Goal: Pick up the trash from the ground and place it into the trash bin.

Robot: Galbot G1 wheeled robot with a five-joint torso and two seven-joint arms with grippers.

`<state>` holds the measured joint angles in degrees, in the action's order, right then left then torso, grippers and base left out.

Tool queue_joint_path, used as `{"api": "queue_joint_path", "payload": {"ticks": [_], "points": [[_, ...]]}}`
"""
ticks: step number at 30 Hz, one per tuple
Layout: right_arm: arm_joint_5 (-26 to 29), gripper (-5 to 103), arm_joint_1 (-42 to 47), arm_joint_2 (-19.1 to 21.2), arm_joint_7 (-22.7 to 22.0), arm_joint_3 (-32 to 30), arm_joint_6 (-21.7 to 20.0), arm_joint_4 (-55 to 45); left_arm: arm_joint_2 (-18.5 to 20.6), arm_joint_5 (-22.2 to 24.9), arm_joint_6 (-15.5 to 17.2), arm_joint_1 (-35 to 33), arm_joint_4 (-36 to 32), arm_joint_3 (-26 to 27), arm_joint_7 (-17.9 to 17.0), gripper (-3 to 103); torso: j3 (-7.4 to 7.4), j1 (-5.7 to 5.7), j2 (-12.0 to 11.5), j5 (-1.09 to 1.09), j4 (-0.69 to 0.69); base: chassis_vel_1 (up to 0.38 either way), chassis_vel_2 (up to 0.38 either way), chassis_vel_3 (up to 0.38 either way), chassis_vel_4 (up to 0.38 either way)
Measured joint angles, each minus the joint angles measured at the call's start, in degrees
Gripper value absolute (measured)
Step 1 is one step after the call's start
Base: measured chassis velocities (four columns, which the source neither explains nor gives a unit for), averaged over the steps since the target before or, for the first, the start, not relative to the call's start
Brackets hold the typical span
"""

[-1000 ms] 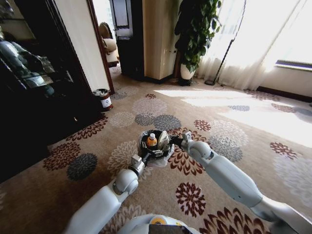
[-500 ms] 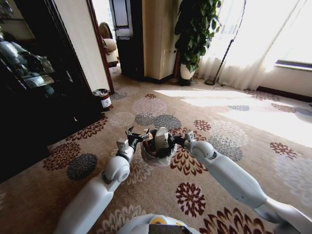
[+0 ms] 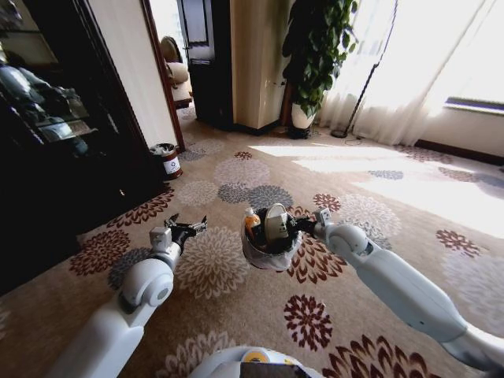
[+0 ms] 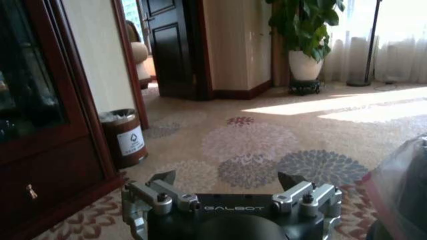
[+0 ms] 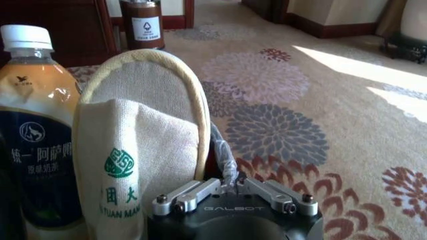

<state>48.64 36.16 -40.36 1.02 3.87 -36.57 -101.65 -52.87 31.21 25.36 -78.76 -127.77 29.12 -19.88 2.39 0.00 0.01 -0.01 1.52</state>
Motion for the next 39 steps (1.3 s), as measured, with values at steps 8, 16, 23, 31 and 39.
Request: {"api": "queue_joint_path", "payload": {"ticks": [8,16,23,31,39], "points": [[2.92,1,4.36,0.18,0.01,-6.16,-2.81,-0.36,-1.72,-8.27,-7.65,-6.97,2.41,1.53,5.27,100,0.0,0.0,0.0,0.03,0.01,0.029,-0.033,-0.028,0.034],[4.52,1,7.27,-0.1,0.0,-9.44,-3.11,-3.09,-2.54,-10.34,-8.43,-8.43,0.97,-0.36,5.72,100,0.0,0.0,0.0,0.01,0.0,0.162,-0.152,-0.169,0.179],[4.5,1,9.85,0.05,0.02,-11.0,-3.1,-5.35,-2.8,-12.02,-7.93,-9.39,-1.29,-1.89,5.38,100,0.0,0.0,0.0,0.04,0.0,0.294,-0.277,-0.289,0.282],[4.28,1,11.19,0.63,0.02,-11.97,-2.91,-6.68,-3.62,-13.91,-7.36,-10.79,-3.07,-3.31,3.76,100,-0.01,0.0,0.0,-0.03,0.01,0.299,-0.341,-0.338,0.306],[3.47,1,12.55,0.4,0.02,-12.44,-2.7,-7.19,-3.95,-14.95,-7.29,-12.4,-4.53,-3.52,3.36,100,-0.01,0.0,0.0,0.04,0.0,0.258,-0.358,-0.367,0.24]]}}
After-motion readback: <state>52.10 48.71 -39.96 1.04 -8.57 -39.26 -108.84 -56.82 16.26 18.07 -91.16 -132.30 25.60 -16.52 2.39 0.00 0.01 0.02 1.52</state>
